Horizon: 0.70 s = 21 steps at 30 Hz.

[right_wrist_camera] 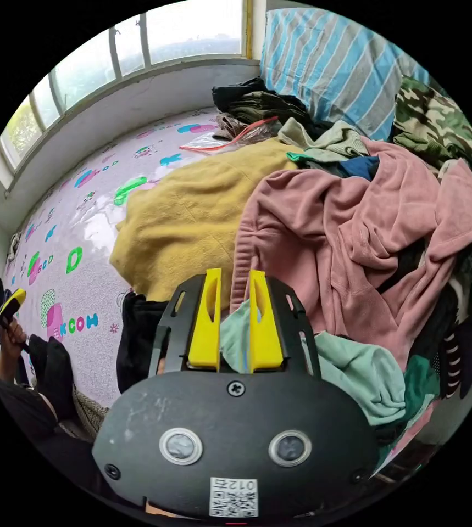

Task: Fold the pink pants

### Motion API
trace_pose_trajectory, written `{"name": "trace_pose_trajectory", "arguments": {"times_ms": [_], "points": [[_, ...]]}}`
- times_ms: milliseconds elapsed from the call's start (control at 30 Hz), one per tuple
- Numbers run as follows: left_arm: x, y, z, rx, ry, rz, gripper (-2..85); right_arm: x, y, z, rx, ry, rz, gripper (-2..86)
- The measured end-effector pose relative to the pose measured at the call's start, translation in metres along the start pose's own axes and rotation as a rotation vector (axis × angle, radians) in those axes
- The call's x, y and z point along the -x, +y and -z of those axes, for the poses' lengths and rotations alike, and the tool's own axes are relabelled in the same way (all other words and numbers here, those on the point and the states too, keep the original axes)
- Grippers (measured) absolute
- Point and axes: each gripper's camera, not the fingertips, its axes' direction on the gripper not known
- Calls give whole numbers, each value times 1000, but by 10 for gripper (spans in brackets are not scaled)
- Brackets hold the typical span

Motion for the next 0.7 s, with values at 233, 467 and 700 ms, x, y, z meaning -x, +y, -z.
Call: {"name": "trace_pose_trajectory", "arguments": {"times_ms": [233, 467, 700], "points": [[-14, -84, -110, 166, 266, 126, 48, -87, -194, -198, 251, -88, -39, 98], [-24, -99, -98, 195, 305, 145, 102, -66, -301, -206, 16, -261, -12, 30], [-72, -134, -47, 116, 240, 32, 160, 33, -432, -145, -170, -523, 170, 10]]}}
